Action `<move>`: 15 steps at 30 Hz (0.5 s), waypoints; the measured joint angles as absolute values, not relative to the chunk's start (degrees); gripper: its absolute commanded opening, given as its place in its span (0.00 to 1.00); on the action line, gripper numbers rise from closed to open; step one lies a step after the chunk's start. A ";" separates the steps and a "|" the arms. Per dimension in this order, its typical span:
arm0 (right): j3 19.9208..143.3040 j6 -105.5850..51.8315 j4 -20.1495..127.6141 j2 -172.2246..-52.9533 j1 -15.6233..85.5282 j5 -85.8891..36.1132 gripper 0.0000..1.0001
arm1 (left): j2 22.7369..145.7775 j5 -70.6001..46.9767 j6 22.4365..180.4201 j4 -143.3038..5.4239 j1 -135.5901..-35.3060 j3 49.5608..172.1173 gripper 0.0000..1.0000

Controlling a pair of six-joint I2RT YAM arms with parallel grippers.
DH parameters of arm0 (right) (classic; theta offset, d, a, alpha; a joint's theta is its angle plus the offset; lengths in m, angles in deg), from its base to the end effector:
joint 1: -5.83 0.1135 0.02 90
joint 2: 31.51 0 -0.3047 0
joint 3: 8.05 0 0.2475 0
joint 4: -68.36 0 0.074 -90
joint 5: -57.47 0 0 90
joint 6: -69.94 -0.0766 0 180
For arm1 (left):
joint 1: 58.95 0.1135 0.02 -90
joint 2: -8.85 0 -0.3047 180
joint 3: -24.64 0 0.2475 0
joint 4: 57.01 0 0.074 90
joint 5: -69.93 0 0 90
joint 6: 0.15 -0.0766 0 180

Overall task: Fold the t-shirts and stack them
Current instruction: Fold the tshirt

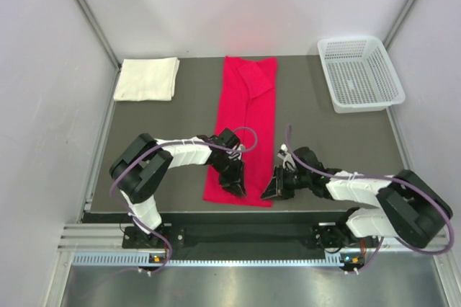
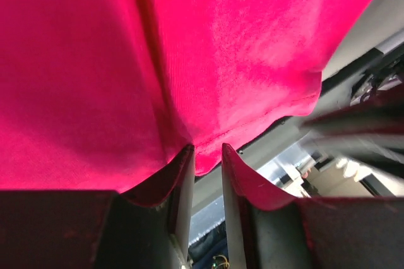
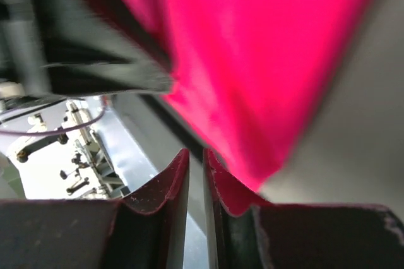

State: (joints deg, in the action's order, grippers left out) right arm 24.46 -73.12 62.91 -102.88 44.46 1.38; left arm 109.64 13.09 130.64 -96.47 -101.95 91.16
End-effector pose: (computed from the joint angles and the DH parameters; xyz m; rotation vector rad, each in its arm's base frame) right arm 0.1404 0.1669 0.1508 -0.0049 2.6807 1.3683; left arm 0.2057 -0.2491 0.1409 -0.1747 -2.8221 0.8957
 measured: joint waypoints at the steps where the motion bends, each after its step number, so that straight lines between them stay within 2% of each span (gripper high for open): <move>1: 23.91 -73.21 64.24 -105.18 44.44 1.40 0.15 | 110.08 13.36 130.51 -96.47 -101.91 91.12 0.30; 4: 21.70 -74.28 67.54 -110.18 44.28 2.54 0.16 | 109.75 13.29 129.97 -96.63 -101.86 91.12 0.34; 5: 21.64 -74.65 68.61 -110.75 44.26 3.22 0.17 | 109.32 13.03 129.77 -96.85 -101.86 91.12 0.40; 8: 21.79 -74.65 68.24 -109.88 44.33 3.17 0.26 | 105.99 11.81 128.83 -99.32 -101.93 91.42 0.45; 15: 22.47 -74.02 59.80 -100.43 44.33 0.62 0.52 | 96.05 7.30 126.38 -106.46 -100.75 95.75 0.49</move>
